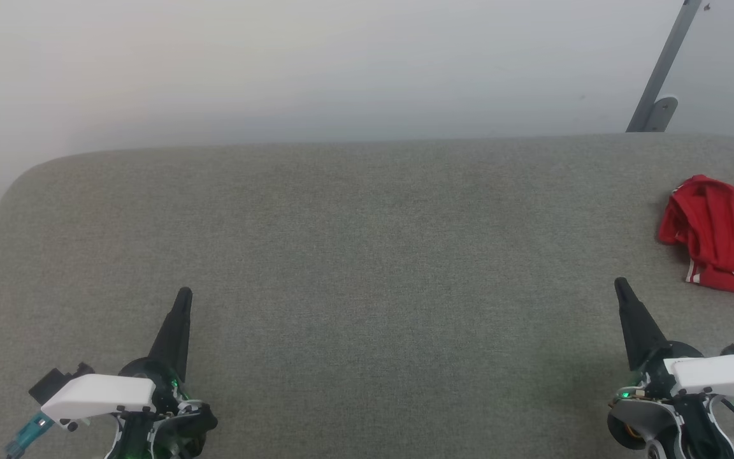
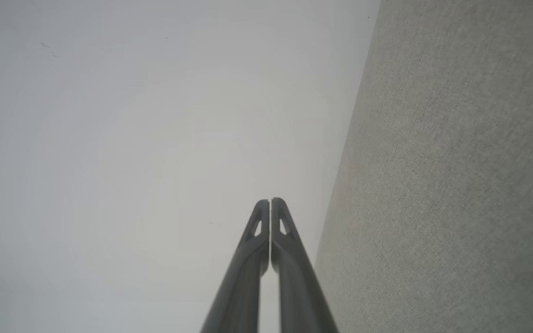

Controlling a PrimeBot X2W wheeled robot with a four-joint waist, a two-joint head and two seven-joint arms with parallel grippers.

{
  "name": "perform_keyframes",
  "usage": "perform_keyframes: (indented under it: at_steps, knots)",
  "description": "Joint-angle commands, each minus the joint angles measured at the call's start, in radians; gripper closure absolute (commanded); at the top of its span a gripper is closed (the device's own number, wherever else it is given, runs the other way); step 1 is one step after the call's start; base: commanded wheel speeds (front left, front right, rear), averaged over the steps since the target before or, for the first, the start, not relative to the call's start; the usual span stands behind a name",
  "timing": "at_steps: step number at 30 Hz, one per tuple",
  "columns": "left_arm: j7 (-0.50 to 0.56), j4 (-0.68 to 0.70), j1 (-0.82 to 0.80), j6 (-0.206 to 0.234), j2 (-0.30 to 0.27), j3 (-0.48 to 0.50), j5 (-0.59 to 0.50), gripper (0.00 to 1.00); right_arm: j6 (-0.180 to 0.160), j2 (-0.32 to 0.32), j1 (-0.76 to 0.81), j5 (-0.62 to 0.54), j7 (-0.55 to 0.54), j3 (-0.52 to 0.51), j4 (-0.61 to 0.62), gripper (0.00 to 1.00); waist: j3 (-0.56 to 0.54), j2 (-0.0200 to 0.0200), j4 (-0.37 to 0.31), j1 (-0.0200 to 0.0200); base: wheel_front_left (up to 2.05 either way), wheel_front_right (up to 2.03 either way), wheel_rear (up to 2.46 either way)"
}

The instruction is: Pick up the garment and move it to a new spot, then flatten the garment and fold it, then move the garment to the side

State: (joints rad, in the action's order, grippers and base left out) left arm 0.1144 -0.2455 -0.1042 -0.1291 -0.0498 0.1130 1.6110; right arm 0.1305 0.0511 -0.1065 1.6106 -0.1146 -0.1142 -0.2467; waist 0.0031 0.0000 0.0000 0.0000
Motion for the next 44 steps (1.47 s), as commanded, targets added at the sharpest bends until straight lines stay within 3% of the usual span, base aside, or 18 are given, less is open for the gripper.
perform_keyframes:
  at_steps: [1,44]
  knots:
    - [0.003,0.001,-0.011,-0.003,0.002,0.002,0.003,1.00,0.000,-0.004,-0.005,0.004,-0.003,0.000,0.004,1.00,0.000,0.0000,0.000,0.0000,0.00,0.00,0.00]
    - [0.003,0.001,-0.011,-0.003,0.002,0.002,0.004,1.00,0.000,-0.003,-0.005,0.005,-0.003,0.000,0.004,1.00,0.000,0.0000,0.000,0.0000,0.00,0.00,0.00]
